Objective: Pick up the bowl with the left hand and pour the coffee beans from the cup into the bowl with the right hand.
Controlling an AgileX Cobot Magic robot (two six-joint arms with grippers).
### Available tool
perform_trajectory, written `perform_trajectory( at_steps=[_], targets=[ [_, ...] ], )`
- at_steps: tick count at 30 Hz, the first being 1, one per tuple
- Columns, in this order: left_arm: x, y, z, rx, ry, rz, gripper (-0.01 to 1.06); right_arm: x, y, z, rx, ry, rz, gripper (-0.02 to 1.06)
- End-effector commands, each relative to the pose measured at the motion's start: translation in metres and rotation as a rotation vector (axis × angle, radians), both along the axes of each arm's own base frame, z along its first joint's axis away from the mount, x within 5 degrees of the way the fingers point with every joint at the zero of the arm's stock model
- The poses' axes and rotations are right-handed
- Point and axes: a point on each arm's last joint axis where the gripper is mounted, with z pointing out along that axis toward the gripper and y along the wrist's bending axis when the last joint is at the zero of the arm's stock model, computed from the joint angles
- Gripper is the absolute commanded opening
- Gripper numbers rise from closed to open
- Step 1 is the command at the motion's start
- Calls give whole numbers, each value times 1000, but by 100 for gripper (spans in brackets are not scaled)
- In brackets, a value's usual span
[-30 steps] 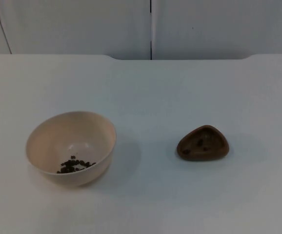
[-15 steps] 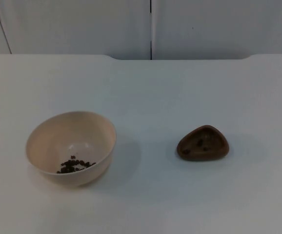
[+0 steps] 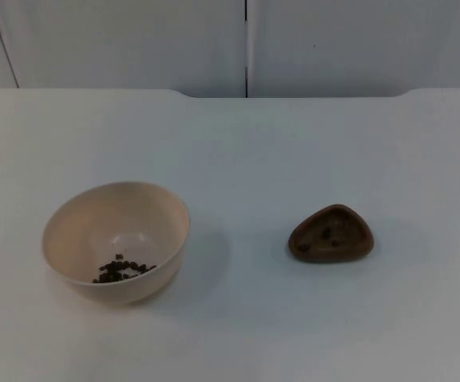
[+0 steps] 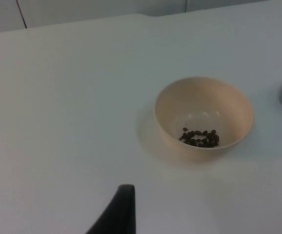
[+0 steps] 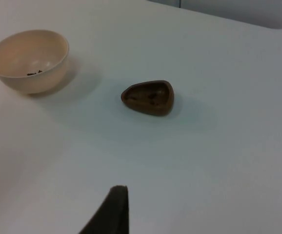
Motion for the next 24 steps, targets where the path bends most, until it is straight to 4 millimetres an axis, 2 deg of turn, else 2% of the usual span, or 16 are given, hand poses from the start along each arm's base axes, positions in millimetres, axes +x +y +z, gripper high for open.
perform_trajectory(
  at_steps=[1, 24],
  targets=[
    [0, 0, -2, 1, 3, -2, 105, 0, 0, 0, 1, -3, -5, 105],
    [0, 0, -2, 1, 3, -2, 105, 0, 0, 0, 3, -7, -12, 105]
  ],
)
